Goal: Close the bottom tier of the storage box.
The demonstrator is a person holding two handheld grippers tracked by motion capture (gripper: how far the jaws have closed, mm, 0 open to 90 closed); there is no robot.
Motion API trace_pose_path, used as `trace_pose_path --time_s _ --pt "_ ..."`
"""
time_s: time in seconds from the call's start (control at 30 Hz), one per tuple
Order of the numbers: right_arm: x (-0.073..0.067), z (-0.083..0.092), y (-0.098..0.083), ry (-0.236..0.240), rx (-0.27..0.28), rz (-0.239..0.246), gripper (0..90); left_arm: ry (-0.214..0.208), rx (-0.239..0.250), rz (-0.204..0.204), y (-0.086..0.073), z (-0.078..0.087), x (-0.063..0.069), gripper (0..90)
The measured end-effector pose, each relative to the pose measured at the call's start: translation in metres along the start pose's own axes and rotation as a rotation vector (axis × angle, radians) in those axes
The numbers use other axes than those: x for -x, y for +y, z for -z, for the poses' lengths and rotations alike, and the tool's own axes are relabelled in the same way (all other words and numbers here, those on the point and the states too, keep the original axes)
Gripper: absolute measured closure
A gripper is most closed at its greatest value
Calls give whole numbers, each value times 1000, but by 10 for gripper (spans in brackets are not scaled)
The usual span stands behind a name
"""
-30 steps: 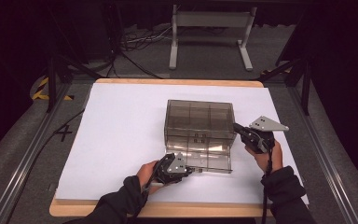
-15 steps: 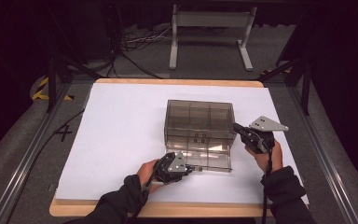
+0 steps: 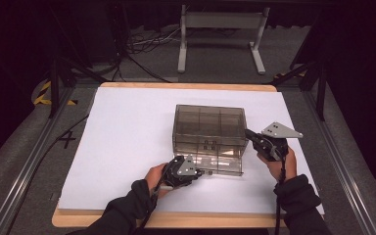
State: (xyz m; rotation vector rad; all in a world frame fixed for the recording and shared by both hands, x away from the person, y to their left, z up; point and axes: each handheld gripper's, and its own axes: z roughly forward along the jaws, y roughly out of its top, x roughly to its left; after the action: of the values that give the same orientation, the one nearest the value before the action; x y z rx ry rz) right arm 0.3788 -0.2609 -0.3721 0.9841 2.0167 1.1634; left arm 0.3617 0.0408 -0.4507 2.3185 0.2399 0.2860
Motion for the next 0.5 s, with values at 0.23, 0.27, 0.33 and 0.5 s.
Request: trace_pose_path --time_s 0.23,0.27,0.33,0.5 --pt "0 0 0 -1 1 -2 897 9 0 -4 2 -1 -4 831" --pt "0 0 0 -1 2 -3 897 14 4 -9 2 -2 -5 831" --pt "0 0 0 0 3 -3 897 20 -1 -10 2 -3 -5 830" --pt "-1 0 0 -3 4 -5 897 25 -6 -8 2 -5 -7 828"
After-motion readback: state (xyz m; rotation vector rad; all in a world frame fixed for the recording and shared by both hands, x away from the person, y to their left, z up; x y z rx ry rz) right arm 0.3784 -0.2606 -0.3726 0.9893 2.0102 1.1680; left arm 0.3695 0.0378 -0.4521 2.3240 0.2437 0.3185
